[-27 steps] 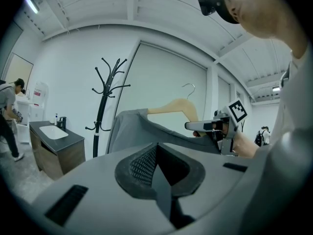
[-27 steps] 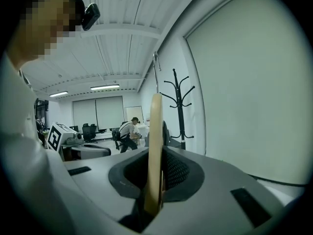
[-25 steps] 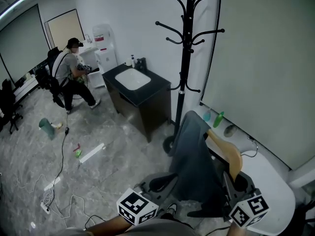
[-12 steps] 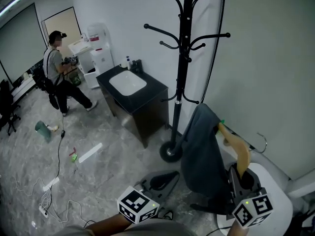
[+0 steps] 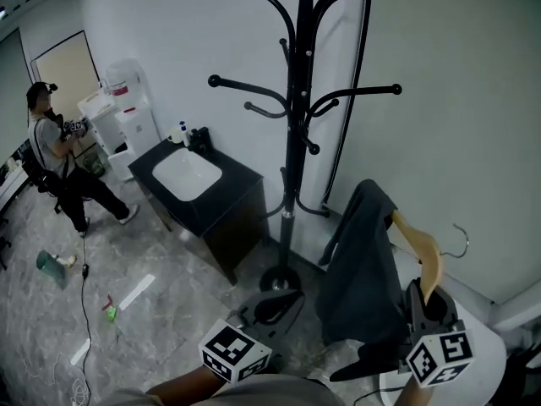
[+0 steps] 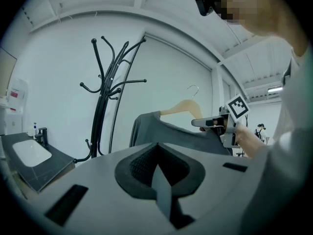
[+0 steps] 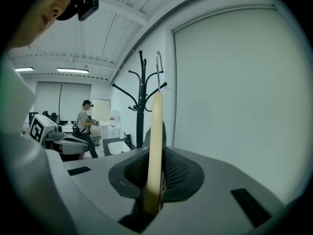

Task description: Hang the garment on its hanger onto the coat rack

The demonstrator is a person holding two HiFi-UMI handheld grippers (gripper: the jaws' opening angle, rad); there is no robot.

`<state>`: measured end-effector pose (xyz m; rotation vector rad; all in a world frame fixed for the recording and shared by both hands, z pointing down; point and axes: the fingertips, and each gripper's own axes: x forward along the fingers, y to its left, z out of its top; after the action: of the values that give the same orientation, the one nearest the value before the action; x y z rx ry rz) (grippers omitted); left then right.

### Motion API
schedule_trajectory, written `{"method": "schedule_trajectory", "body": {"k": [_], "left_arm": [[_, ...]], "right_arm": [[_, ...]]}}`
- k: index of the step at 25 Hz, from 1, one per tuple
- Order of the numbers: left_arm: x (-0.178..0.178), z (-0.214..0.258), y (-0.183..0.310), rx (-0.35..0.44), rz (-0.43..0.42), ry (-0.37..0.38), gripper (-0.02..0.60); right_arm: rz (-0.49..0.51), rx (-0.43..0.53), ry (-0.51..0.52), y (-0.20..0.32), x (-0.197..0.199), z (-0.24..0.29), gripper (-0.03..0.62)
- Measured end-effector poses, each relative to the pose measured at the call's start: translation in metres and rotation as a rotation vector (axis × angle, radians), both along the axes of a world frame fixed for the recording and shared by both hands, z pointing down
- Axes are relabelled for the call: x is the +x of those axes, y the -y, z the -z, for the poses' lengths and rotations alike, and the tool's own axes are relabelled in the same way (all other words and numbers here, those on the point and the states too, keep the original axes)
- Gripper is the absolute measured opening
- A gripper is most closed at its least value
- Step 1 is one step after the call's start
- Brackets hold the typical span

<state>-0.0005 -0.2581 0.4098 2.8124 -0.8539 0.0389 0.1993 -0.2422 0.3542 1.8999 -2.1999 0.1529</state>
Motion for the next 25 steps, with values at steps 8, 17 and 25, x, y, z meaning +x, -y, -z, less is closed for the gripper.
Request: {"method": "schedule_trajectory", "body": {"k": [8,17,25], "left_arm": [[-0.004,0.0,0.061,-0.011,-0.032,0.011,0.005],[0.054,0.026,0.128,0.068,-0.071,0.031,0.005],[0.094,0.049,0.166,0.138,-0.041,0.049,0.005]], "right_arm": [[-0.044,-0.016,-0.06,0.088,0.01,0.006,0.052],[0.062,-0.031,-0.06,0.199,0.012,-0.012,0.052],[0.201,-0.046,-0.087,0.284,-0.002,-0.013,0.052]]}}
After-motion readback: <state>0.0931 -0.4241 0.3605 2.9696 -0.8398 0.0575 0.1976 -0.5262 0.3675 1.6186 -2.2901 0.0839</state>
